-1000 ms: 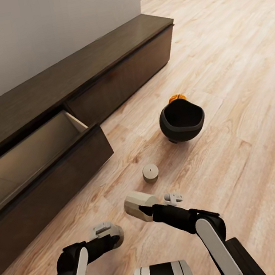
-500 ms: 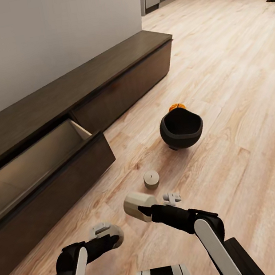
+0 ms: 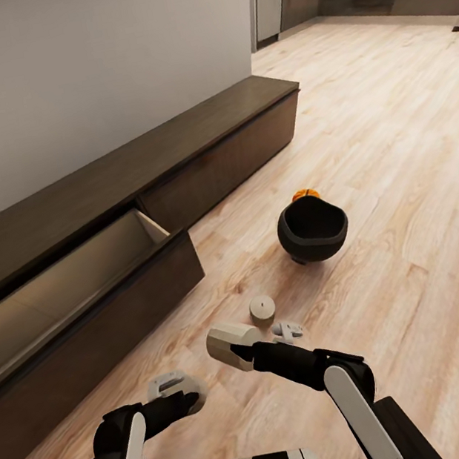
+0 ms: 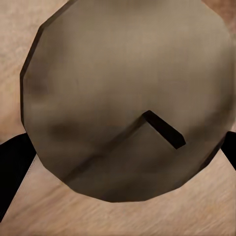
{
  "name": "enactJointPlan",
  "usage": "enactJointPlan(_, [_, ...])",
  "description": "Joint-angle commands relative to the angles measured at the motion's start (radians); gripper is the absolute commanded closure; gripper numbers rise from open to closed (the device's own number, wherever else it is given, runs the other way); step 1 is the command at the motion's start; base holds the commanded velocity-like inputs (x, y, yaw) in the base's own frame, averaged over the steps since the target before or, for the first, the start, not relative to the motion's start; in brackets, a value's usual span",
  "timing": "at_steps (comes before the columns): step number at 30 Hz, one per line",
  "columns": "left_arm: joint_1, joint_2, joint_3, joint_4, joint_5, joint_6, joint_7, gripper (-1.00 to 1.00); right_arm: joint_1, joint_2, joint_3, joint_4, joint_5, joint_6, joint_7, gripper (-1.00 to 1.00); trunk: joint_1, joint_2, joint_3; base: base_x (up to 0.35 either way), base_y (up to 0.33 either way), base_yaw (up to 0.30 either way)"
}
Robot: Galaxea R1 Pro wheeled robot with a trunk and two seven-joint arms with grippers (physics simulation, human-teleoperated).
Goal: Place each of the two pumpkins and all three candles from the living room inside a cabinet in the living room (use any cabinet), then make sure every cabinet is closed, and position the cauldron so it is next to a table in the living room.
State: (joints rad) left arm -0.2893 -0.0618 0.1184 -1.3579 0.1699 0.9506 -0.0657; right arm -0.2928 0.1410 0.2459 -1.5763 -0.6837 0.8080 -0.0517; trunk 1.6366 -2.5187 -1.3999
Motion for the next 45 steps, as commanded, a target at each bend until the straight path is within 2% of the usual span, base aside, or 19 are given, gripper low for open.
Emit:
enactJointPlan(1, [-0.001, -0.001, 0.003, 0.0, -0.002, 0.005, -0.005, 1.0, 0.0, 0.0, 0.0, 0.0, -0.009, 0.003, -0.006, 1.0, -0.001, 0.0, 0.004, 0.0, 0.0, 0.206])
enactJointPlan(20, [-0.001, -0.004, 0.003, 0.0, -0.003, 0.005, -0.005, 1.0, 0.0, 0.002, 0.001, 0.002, -0.01, 0.003, -0.006, 1.0, -0.009, 0.004, 0.098, -0.037, 0.0, 0.209])
enactJointPlan(35, [-0.001, -0.004, 0.003, -0.001, 0.0, 0.005, -0.006, 1.0, 0.0, 0.002, 0.001, 0.002, -0.01, 0.003, -0.006, 1.0, -0.009, 0.004, 0.114, -0.033, 0.0, 0.21])
enactJointPlan(45, [-0.001, -0.006, 0.003, 0.0, -0.001, 0.006, -0.005, 1.0, 0.0, 0.003, 0.001, 0.002, -0.01, 0.0, -0.007, 1.0, -0.014, 0.007, 0.164, -0.013, 0.0, 0.21])
